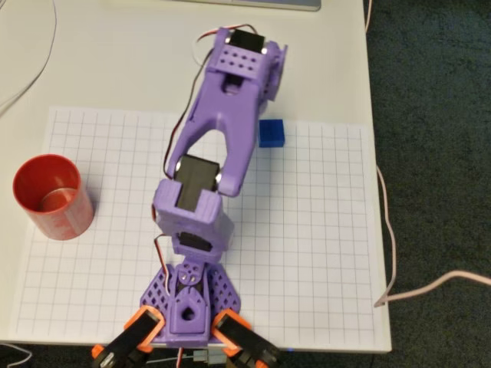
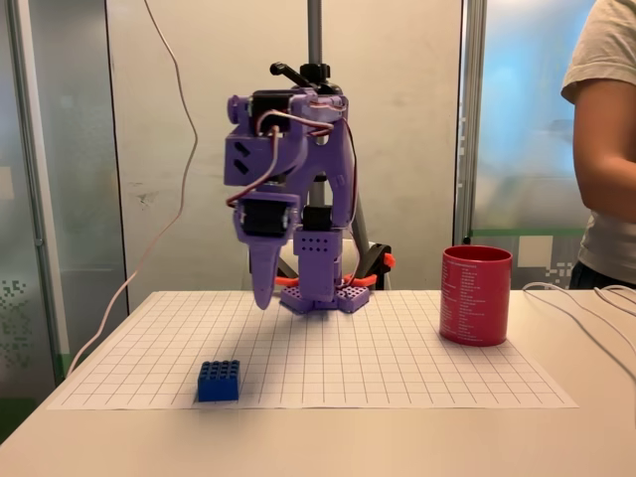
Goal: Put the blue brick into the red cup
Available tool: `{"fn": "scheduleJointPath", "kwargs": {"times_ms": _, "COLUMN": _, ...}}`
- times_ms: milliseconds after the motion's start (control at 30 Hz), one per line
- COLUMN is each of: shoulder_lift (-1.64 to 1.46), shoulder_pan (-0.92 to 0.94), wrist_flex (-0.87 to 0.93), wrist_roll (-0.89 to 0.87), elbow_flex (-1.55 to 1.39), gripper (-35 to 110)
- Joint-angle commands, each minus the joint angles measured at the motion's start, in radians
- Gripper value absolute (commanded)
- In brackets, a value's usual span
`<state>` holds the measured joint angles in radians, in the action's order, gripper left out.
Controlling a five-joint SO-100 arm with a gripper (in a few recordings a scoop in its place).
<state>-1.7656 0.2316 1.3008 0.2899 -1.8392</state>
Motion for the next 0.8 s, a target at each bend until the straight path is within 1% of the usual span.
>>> {"fn": "scheduleJointPath", "kwargs": {"times_ms": 0, "shoulder_lift": -0.012, "shoulder_pan": 0.023, "wrist_flex": -0.055, "wrist_roll": 0.021, "elbow_flex": -0.011, "gripper": 0}}
{"fn": "scheduleJointPath", "kwargs": {"times_ms": 167, "shoulder_lift": 0.049, "shoulder_pan": 0.104, "wrist_flex": -0.104, "wrist_roll": 0.103, "elbow_flex": -0.046, "gripper": 0}}
{"fn": "scheduleJointPath", "kwargs": {"times_ms": 333, "shoulder_lift": 0.101, "shoulder_pan": 0.14, "wrist_flex": -0.127, "wrist_roll": 0.127, "elbow_flex": -0.04, "gripper": 0}}
{"fn": "scheduleJointPath", "kwargs": {"times_ms": 600, "shoulder_lift": 0.103, "shoulder_pan": 0.158, "wrist_flex": -0.146, "wrist_roll": 0.149, "elbow_flex": -0.018, "gripper": 0}}
{"fn": "scheduleJointPath", "kwargs": {"times_ms": 667, "shoulder_lift": 0.092, "shoulder_pan": 0.172, "wrist_flex": -0.137, "wrist_roll": 0.143, "elbow_flex": -0.021, "gripper": 27}}
{"fn": "scheduleJointPath", "kwargs": {"times_ms": 700, "shoulder_lift": 0.084, "shoulder_pan": 0.181, "wrist_flex": -0.137, "wrist_roll": 0.132, "elbow_flex": -0.017, "gripper": 43}}
{"fn": "scheduleJointPath", "kwargs": {"times_ms": 733, "shoulder_lift": 0.075, "shoulder_pan": 0.19, "wrist_flex": -0.121, "wrist_roll": 0.135, "elbow_flex": -0.015, "gripper": 54}}
{"fn": "scheduleJointPath", "kwargs": {"times_ms": 767, "shoulder_lift": 0.072, "shoulder_pan": 0.192, "wrist_flex": -0.1, "wrist_roll": 0.149, "elbow_flex": -0.002, "gripper": 54}}
